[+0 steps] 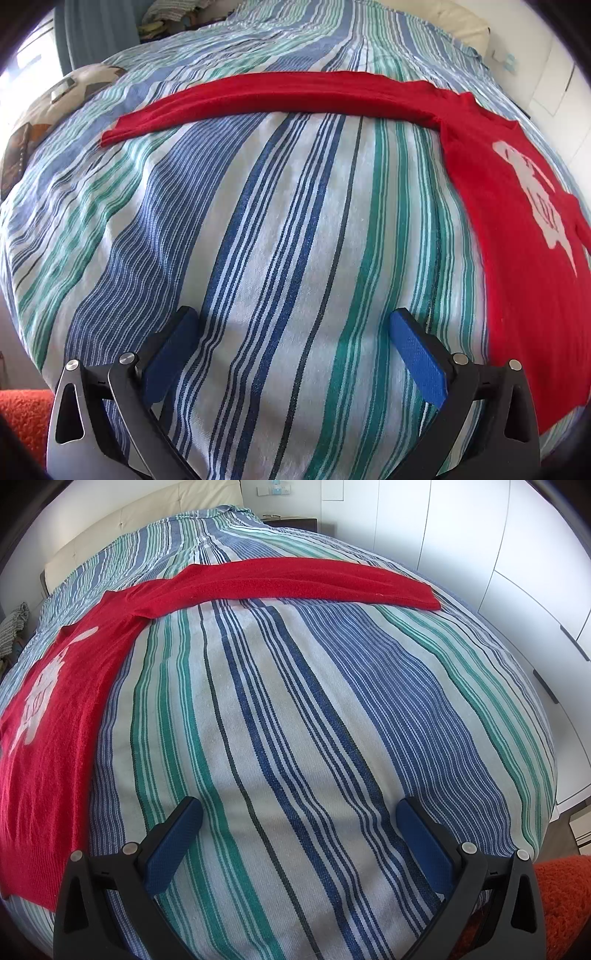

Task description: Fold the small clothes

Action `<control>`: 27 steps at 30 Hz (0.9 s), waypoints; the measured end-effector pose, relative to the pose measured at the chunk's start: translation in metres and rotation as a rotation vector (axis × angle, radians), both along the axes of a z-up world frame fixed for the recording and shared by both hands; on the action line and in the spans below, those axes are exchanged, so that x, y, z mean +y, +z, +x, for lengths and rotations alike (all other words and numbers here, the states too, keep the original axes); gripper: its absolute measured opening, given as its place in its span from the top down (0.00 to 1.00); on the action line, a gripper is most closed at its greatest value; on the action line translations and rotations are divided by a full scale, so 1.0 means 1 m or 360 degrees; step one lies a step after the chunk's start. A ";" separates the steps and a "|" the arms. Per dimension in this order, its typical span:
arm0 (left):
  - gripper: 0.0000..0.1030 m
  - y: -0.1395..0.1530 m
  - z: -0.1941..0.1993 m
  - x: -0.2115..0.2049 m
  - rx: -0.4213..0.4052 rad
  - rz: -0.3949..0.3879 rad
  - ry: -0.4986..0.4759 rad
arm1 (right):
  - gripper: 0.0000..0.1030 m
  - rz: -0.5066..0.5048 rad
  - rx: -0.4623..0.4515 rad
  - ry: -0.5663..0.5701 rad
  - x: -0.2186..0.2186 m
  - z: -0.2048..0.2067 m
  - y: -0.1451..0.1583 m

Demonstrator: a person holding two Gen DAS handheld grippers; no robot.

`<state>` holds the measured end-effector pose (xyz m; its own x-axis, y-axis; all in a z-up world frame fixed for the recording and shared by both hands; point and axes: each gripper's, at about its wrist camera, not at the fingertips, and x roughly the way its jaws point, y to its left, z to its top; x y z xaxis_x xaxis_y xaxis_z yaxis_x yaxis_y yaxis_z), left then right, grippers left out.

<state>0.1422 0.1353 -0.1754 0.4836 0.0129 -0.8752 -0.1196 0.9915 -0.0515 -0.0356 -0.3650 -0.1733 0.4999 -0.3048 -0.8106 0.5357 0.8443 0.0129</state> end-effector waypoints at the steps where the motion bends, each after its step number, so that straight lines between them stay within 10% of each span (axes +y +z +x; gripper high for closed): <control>1: 0.00 0.000 0.000 0.000 0.0004 0.0000 0.0001 | 0.00 -0.0001 -0.0001 0.0001 0.001 0.000 0.000; 27: 0.00 -0.001 0.002 -0.003 0.0048 0.0023 0.0004 | 0.00 -0.0016 -0.0010 0.0006 0.002 -0.001 -0.001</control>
